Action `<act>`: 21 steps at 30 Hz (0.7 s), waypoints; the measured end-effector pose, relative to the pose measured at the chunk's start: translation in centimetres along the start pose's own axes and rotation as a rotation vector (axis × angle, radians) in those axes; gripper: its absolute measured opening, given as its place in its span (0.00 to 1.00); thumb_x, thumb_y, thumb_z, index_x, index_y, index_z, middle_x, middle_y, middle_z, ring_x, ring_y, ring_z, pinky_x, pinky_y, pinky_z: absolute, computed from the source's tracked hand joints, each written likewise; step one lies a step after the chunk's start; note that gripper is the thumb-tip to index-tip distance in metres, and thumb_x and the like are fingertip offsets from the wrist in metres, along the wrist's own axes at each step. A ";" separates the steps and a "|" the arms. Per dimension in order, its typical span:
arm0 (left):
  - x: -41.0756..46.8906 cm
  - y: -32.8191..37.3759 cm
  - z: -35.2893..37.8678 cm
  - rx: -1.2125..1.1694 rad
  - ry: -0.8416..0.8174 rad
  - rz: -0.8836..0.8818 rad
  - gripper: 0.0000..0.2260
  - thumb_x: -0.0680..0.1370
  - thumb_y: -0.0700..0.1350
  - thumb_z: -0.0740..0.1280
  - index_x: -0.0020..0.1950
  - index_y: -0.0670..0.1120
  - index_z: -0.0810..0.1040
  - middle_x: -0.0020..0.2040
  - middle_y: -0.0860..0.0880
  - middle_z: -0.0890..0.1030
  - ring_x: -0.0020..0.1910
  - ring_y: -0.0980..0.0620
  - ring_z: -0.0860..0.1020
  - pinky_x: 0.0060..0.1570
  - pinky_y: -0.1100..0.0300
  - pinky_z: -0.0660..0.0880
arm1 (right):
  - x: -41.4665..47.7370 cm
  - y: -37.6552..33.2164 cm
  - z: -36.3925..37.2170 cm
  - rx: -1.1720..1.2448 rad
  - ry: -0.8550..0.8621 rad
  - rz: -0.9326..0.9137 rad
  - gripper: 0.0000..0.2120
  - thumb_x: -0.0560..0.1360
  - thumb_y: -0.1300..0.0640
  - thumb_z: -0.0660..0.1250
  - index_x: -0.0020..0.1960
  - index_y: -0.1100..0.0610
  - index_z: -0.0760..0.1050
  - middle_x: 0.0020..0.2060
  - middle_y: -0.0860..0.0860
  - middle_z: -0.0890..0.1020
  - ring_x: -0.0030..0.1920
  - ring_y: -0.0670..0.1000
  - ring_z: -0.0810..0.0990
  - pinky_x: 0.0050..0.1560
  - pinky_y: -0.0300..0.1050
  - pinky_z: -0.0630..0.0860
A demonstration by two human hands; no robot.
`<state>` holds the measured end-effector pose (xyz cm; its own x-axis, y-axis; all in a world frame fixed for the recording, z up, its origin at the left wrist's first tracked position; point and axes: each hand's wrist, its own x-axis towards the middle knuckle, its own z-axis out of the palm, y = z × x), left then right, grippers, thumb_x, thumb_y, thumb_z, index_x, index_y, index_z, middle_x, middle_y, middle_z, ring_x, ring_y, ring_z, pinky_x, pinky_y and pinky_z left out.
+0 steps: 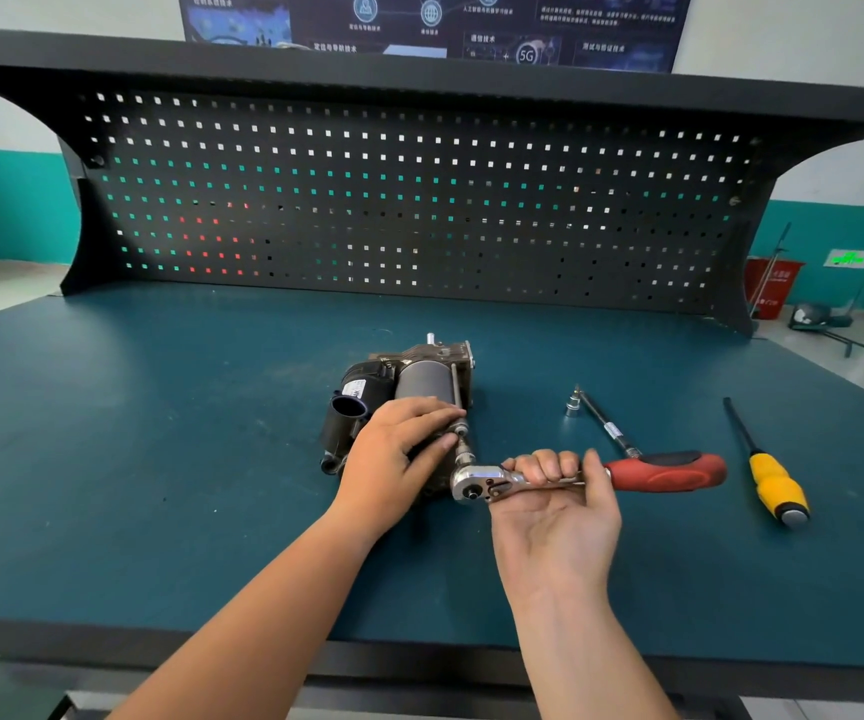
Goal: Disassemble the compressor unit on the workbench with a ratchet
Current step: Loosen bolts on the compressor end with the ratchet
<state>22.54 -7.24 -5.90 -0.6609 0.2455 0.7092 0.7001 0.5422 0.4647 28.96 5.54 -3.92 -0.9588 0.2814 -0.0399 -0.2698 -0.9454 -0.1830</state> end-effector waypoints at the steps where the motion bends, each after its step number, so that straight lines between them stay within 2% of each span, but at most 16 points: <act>1: 0.0 0.0 0.0 0.000 0.004 -0.002 0.13 0.75 0.43 0.65 0.57 0.42 0.82 0.54 0.50 0.81 0.57 0.52 0.75 0.60 0.63 0.66 | 0.0 0.1 0.0 0.000 -0.007 -0.002 0.19 0.80 0.54 0.54 0.30 0.54 0.63 0.26 0.47 0.65 0.25 0.46 0.64 0.38 0.39 0.63; 8: 0.0 0.0 0.2 -0.010 0.028 -0.010 0.12 0.75 0.43 0.66 0.56 0.43 0.82 0.53 0.50 0.81 0.56 0.53 0.75 0.59 0.68 0.65 | -0.4 0.0 0.4 -0.123 -0.063 -0.047 0.22 0.79 0.54 0.55 0.27 0.53 0.65 0.26 0.48 0.64 0.27 0.47 0.63 0.40 0.42 0.64; 15: 0.1 -0.1 0.2 -0.015 0.020 -0.017 0.13 0.74 0.43 0.67 0.56 0.43 0.82 0.53 0.52 0.80 0.57 0.51 0.75 0.59 0.63 0.66 | -0.3 -0.2 1.3 -0.160 -0.064 -0.031 0.22 0.80 0.54 0.55 0.27 0.53 0.65 0.25 0.47 0.65 0.25 0.46 0.64 0.38 0.40 0.64; 21: 0.1 -0.2 0.4 -0.012 0.045 -0.021 0.13 0.72 0.43 0.68 0.55 0.43 0.82 0.52 0.53 0.80 0.56 0.49 0.76 0.58 0.59 0.68 | 0.1 -0.7 1.8 -0.115 -0.016 0.001 0.18 0.81 0.53 0.55 0.32 0.54 0.63 0.25 0.46 0.65 0.24 0.45 0.65 0.30 0.37 0.69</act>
<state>22.26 -6.98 -6.15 -0.6631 0.1972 0.7221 0.6892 0.5372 0.4862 28.91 5.91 -2.03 -0.9605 0.2772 -0.0244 -0.2581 -0.9202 -0.2943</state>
